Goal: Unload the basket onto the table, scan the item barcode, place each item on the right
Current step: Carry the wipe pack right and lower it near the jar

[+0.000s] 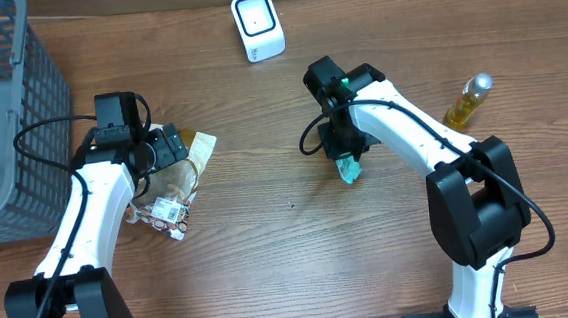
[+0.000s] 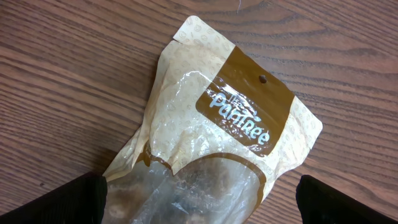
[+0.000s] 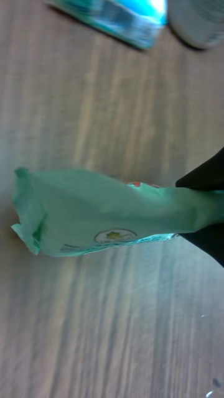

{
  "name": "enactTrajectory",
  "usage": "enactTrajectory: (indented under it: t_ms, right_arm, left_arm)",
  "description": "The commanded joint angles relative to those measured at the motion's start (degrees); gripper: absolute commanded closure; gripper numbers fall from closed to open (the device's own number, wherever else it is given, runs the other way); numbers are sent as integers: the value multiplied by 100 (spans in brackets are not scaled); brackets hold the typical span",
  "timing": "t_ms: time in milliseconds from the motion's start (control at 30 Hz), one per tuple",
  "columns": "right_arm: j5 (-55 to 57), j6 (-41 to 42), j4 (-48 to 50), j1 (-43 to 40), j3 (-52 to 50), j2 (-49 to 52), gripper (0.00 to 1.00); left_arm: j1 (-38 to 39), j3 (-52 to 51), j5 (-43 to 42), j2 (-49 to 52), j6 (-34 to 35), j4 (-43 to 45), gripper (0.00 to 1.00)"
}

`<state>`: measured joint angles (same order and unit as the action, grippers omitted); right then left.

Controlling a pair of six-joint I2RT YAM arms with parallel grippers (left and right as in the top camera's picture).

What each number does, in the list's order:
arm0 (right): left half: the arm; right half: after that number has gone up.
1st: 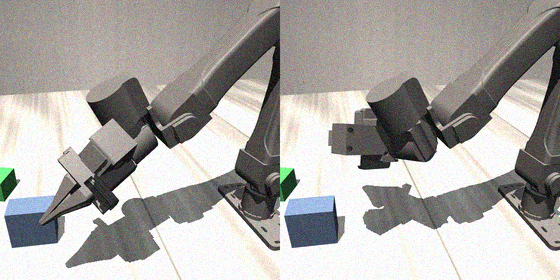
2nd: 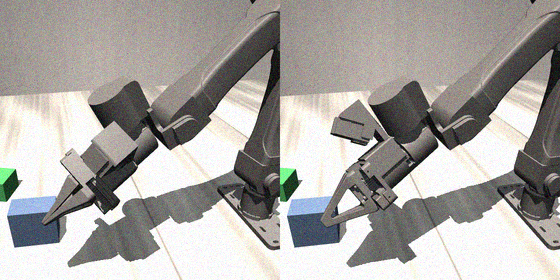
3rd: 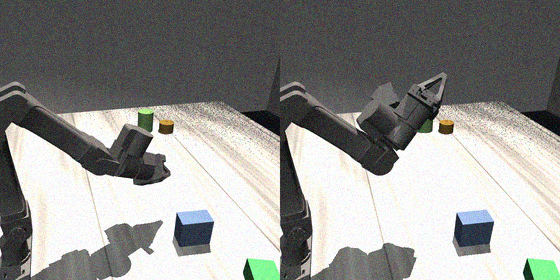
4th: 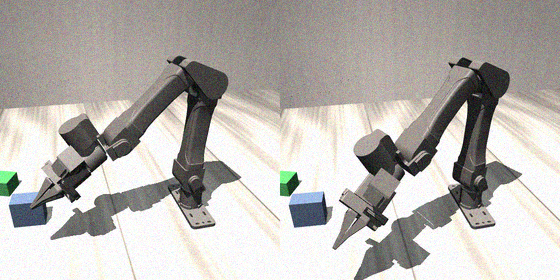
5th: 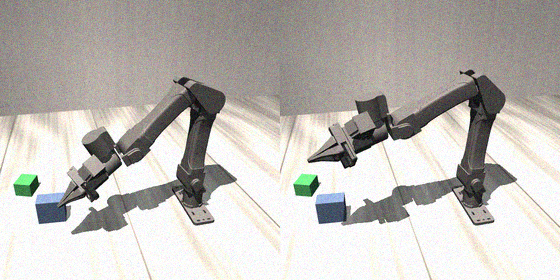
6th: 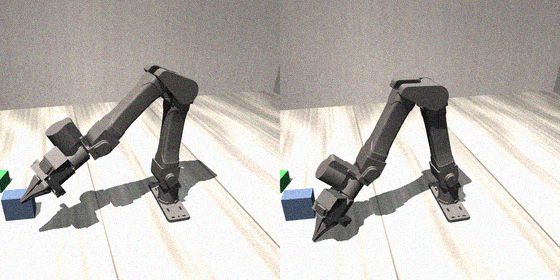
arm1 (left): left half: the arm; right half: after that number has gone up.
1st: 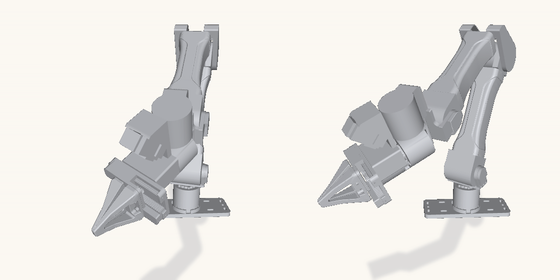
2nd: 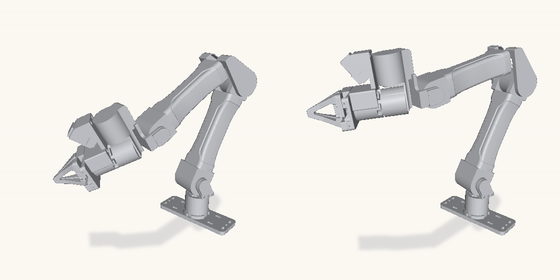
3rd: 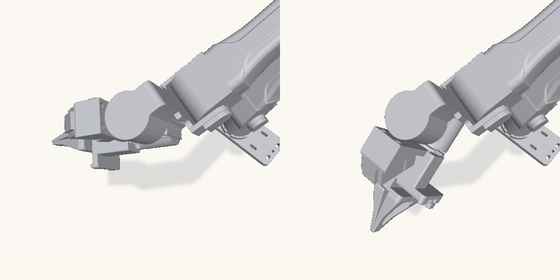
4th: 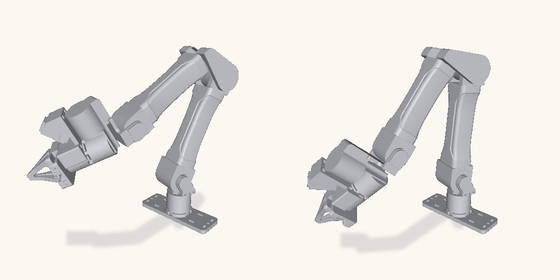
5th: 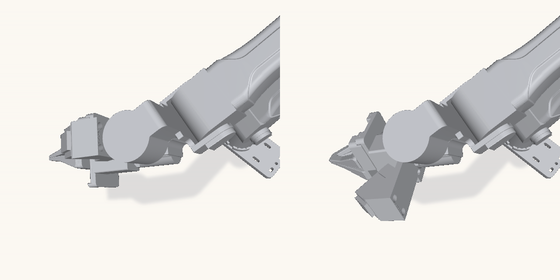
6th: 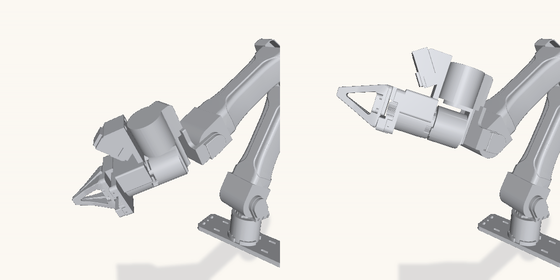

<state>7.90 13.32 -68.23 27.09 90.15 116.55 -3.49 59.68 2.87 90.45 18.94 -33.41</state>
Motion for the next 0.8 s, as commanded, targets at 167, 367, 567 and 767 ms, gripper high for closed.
enactTrajectory:
  t_ms: [167, 367, 567, 767]
  right_arm:
    - [-216, 468, -262, -24, -17, -17, 87]
    - [-101, 470, -409, -85, -17, -17, 87]
    - [118, 474, -673, -286, -17, -17, 92]
    - [146, 470, -754, -476, -17, -17, 87]
  left_arm:
    - [-20, 26, 70, 61, -116, -2, 0]
    - [-20, 26, 70, 61, -116, -2, 1]
    - [-20, 26, 70, 61, -116, -2, 0]
    - [-20, 26, 70, 61, -116, -2, 1]
